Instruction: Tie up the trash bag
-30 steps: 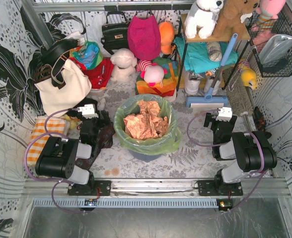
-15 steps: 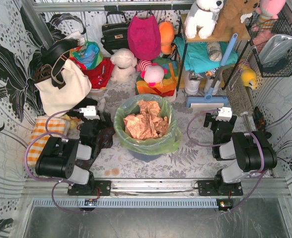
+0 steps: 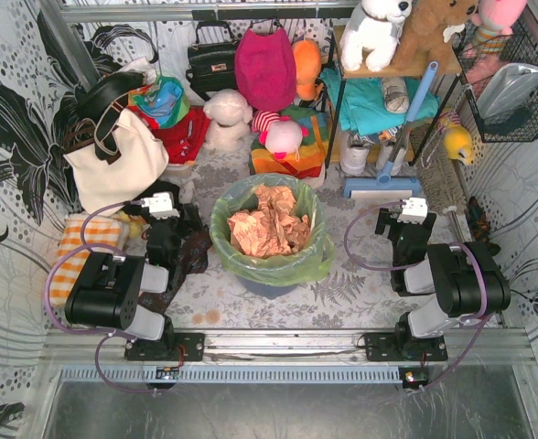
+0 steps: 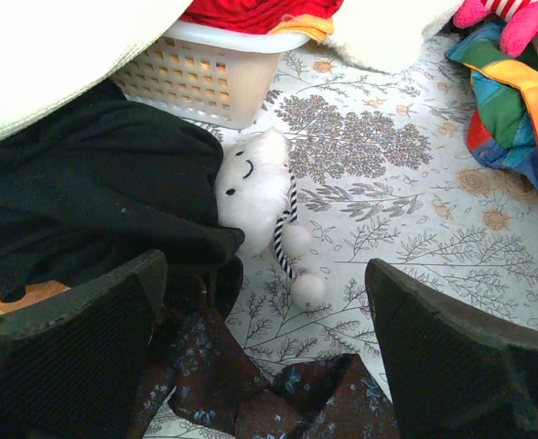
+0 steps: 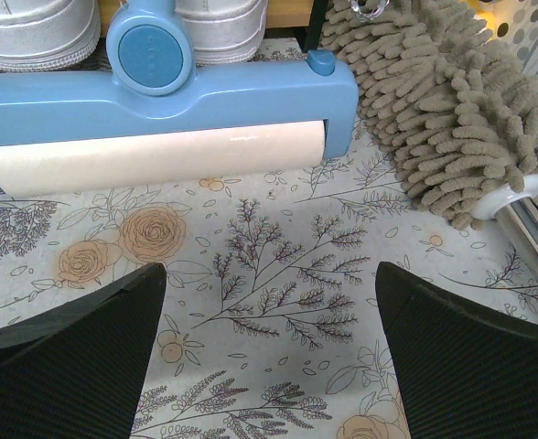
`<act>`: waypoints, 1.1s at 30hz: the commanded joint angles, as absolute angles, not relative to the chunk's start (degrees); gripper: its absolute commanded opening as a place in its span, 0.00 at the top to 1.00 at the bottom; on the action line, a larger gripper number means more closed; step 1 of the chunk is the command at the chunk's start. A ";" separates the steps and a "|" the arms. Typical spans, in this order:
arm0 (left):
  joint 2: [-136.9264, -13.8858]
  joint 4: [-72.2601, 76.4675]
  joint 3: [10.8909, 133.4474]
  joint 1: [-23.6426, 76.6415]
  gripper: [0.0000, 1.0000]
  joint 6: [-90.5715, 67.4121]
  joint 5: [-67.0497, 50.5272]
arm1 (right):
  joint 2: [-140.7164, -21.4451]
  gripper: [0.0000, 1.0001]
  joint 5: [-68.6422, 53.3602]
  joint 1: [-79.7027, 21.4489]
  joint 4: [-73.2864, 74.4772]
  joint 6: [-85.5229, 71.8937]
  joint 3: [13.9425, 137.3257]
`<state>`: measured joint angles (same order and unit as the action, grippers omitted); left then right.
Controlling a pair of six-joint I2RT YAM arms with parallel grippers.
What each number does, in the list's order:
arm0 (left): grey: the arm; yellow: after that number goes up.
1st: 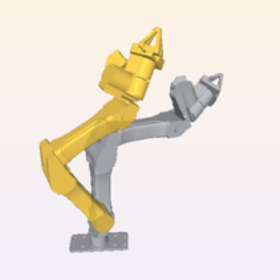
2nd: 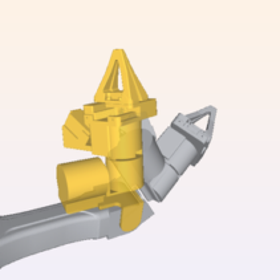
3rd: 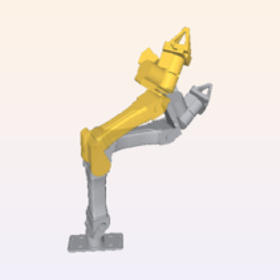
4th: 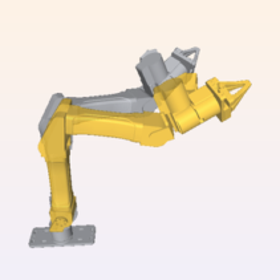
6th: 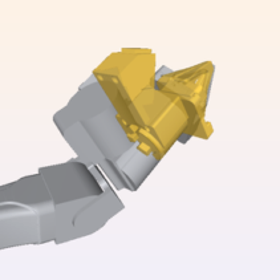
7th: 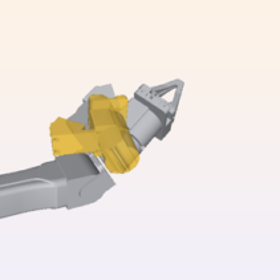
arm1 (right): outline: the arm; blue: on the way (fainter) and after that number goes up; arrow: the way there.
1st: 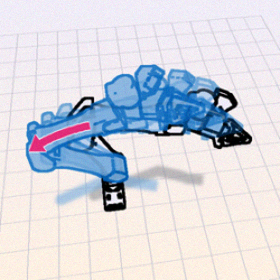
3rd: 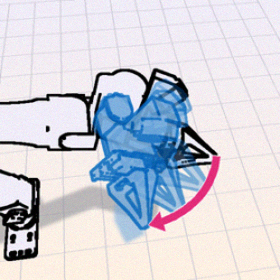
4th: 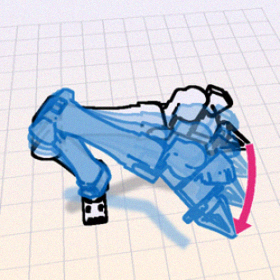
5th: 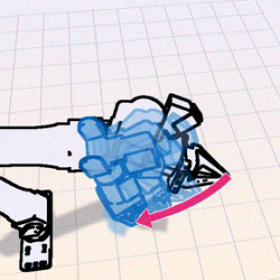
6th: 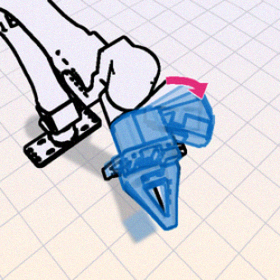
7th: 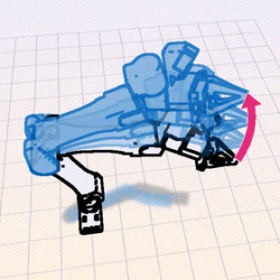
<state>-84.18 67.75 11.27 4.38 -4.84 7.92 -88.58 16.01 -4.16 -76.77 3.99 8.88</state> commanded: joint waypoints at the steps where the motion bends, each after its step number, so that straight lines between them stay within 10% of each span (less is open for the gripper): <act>1: -84.11 69.06 12.29 4.04 0.02 -5.54 10.37 | -88.68 0.03 15.31 -4.57 -79.07 4.25 9.76; 14: -82.65 66.89 12.92 4.43 0.02 -4.99 11.81 | -87.10 0.03 17.14 -4.57 -78.58 3.94 9.20; 23: -69.33 33.45 25.91 4.70 0.02 -12.95 23.74 | -84.32 0.03 16.36 -4.66 -78.68 4.84 8.25; 33: -61.48 -3.69 40.69 4.66 0.02 -28.64 17.93 | -60.28 0.03 11.76 -4.66 -34.38 1.20 22.74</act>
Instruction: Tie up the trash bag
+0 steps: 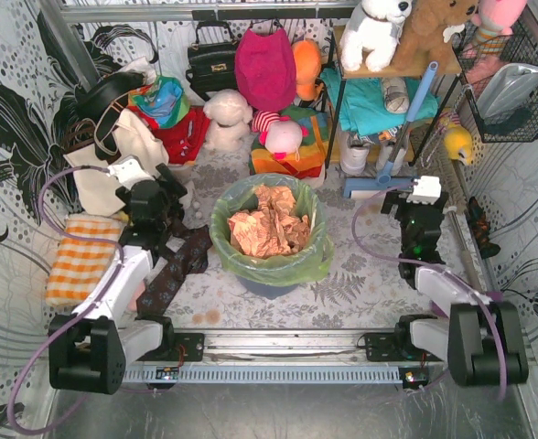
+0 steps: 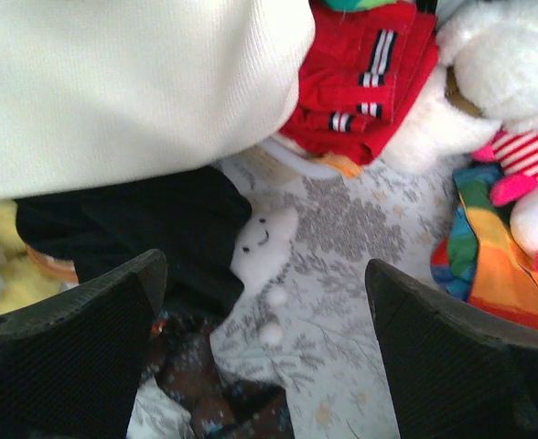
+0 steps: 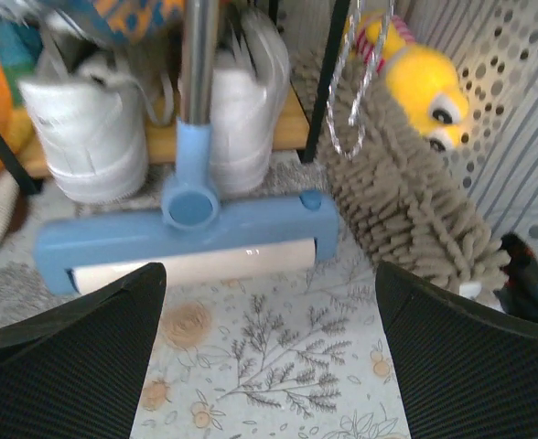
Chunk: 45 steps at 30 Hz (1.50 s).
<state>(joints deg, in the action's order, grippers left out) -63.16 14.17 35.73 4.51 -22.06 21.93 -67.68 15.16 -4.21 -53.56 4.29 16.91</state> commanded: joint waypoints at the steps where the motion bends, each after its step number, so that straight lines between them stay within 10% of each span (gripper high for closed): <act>1: -60.99 -6.62 41.99 4.61 0.02 -29.46 16.30 | -58.06 0.03 10.24 -4.66 -30.05 -0.10 24.74; 21: -55.00 -35.19 62.76 4.74 0.03 -30.27 -15.27 | -44.79 0.07 -18.27 -4.66 37.33 -24.99 59.41; 25: -54.69 -36.93 65.29 4.83 0.06 -30.54 -19.88 | -46.12 0.21 -28.08 -4.66 43.55 -28.94 62.91; 45: -60.78 -45.85 75.43 17.68 0.16 -26.74 -19.77 | -47.23 0.30 -38.38 -6.58 47.56 -35.95 72.32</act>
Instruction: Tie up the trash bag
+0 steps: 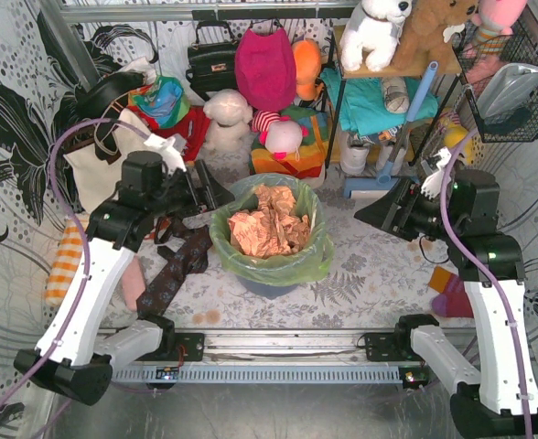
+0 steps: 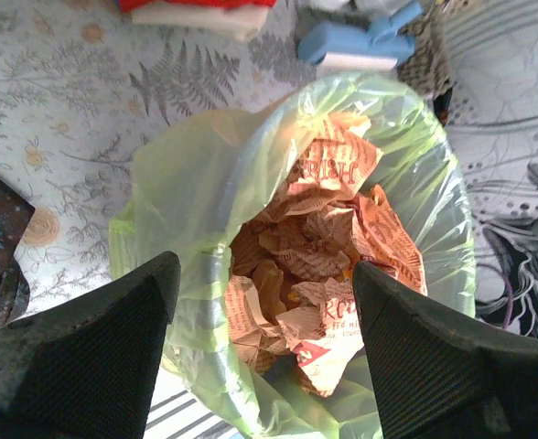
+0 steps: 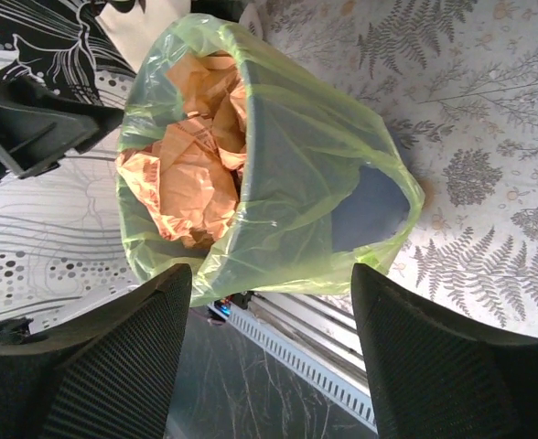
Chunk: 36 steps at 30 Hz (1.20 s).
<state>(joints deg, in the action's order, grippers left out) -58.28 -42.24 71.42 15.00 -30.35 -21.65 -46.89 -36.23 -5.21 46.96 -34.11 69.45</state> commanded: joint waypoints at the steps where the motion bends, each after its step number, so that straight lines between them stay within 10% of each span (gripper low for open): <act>1: -61.32 -46.56 76.09 18.35 0.16 -26.24 -19.13 | -47.40 0.30 -37.94 -7.16 47.48 -36.33 72.29; 19: -62.22 -52.20 78.86 18.90 0.33 -23.22 -13.08 | -56.36 0.37 -17.05 -39.56 37.21 -45.90 69.35; 36: -59.99 -49.41 72.85 18.81 0.72 -23.52 -16.54 | -60.73 0.82 -7.65 -42.28 41.77 -44.74 73.09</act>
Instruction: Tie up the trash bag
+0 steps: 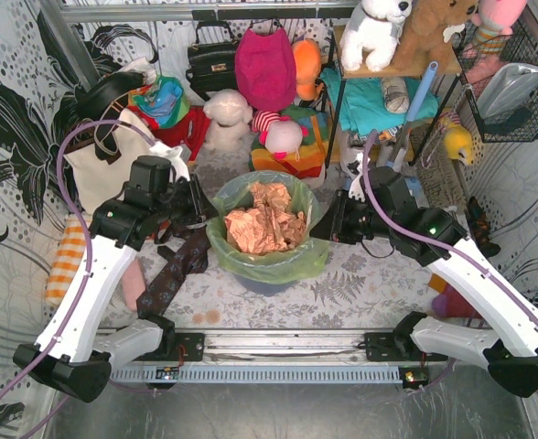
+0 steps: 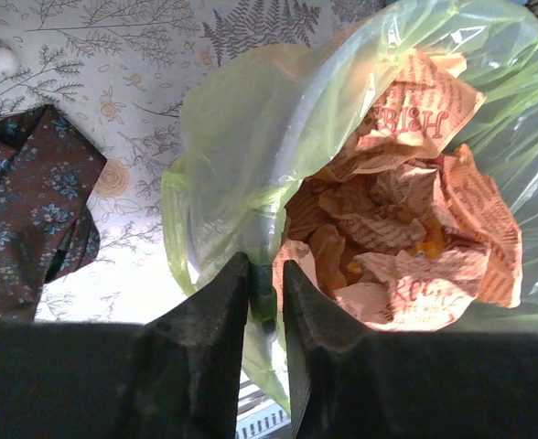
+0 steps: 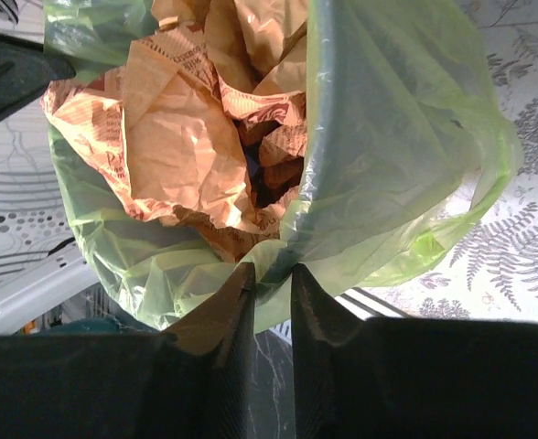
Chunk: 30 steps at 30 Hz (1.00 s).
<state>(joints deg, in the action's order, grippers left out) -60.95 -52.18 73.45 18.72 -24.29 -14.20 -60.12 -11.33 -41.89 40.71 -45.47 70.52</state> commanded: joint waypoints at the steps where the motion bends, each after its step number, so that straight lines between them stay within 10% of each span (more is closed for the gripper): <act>1: -59.95 -49.28 72.84 18.84 0.76 -23.48 -16.73 | -61.05 0.87 -7.46 -42.28 41.51 -44.69 73.24; 7: -59.38 -47.49 70.70 19.07 0.89 -24.70 -19.62 | -63.70 1.00 -4.63 -42.28 40.55 -43.20 75.99; 17: -56.40 -45.83 67.66 21.02 0.78 -28.87 -21.49 | -71.22 1.00 4.65 -42.28 43.26 -36.77 85.57; 30: -55.69 -47.37 68.71 21.36 0.53 -29.88 -16.50 | -67.51 0.51 8.41 -36.20 50.07 -30.93 91.10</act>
